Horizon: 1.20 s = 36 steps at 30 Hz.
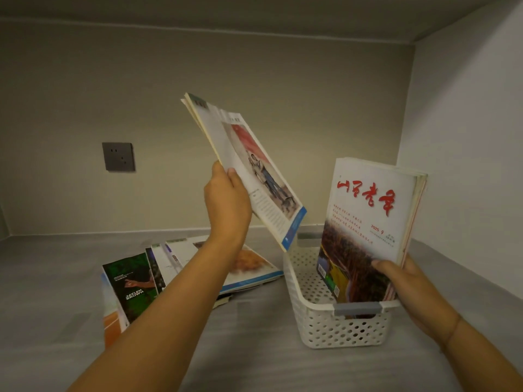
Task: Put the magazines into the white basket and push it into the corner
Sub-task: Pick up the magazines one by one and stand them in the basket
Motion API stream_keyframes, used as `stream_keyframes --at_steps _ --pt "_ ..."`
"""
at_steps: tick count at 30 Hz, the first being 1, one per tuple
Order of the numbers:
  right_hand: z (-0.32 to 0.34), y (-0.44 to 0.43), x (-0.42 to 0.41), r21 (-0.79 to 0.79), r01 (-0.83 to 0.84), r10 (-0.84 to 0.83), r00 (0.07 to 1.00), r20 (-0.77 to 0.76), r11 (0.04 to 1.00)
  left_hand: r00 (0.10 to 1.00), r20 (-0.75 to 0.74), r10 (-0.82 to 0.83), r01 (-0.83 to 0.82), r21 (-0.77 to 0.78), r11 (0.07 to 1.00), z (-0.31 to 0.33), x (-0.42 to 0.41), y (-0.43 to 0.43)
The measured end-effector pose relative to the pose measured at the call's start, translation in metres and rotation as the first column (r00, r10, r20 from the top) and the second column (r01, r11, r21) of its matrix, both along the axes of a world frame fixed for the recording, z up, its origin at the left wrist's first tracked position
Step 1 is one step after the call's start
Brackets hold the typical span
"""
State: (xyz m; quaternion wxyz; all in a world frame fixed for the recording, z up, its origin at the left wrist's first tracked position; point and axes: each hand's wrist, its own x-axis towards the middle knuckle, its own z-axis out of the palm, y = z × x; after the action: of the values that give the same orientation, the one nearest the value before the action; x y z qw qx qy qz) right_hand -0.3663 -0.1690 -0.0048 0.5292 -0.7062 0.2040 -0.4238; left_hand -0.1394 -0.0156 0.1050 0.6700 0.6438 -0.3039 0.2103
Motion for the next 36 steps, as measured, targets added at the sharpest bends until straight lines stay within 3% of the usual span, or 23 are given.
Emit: stream_keyframes --at_steps 8,14,21,26,29,32,36 --pt "-0.003 -0.005 -0.001 -0.005 -0.021 0.021 0.999 -0.025 1.000 0.988 0.055 -0.148 0.131 0.235 0.963 -0.052 -0.063 -0.032" --pt "-0.002 -0.002 -0.001 -0.026 -0.029 0.028 0.999 -0.042 0.999 0.973 0.039 -0.225 0.207 0.263 0.942 -0.055 -0.086 -0.046" --pt "0.003 0.005 -0.002 -0.078 -0.024 0.019 0.997 -0.071 0.997 0.967 0.194 -0.166 0.094 0.333 0.938 -0.046 -0.098 -0.063" --pt "0.003 0.005 -0.002 -0.072 -0.023 0.018 0.998 -0.067 0.997 0.913 0.376 -0.162 0.038 0.316 0.948 -0.064 -0.103 -0.060" --pt "0.004 0.007 -0.001 -0.075 -0.031 0.026 0.997 -0.067 0.997 0.924 0.341 -0.174 0.042 0.361 0.932 -0.072 -0.104 -0.061" --pt "0.005 0.008 -0.001 -0.079 -0.038 0.032 0.997 -0.071 0.996 0.931 0.254 -0.261 0.149 0.389 0.909 -0.074 -0.107 -0.059" --pt "0.008 0.011 -0.003 -0.101 -0.074 0.070 0.996 -0.046 0.992 0.901 0.093 -0.423 0.316 0.527 0.789 -0.077 -0.115 -0.057"
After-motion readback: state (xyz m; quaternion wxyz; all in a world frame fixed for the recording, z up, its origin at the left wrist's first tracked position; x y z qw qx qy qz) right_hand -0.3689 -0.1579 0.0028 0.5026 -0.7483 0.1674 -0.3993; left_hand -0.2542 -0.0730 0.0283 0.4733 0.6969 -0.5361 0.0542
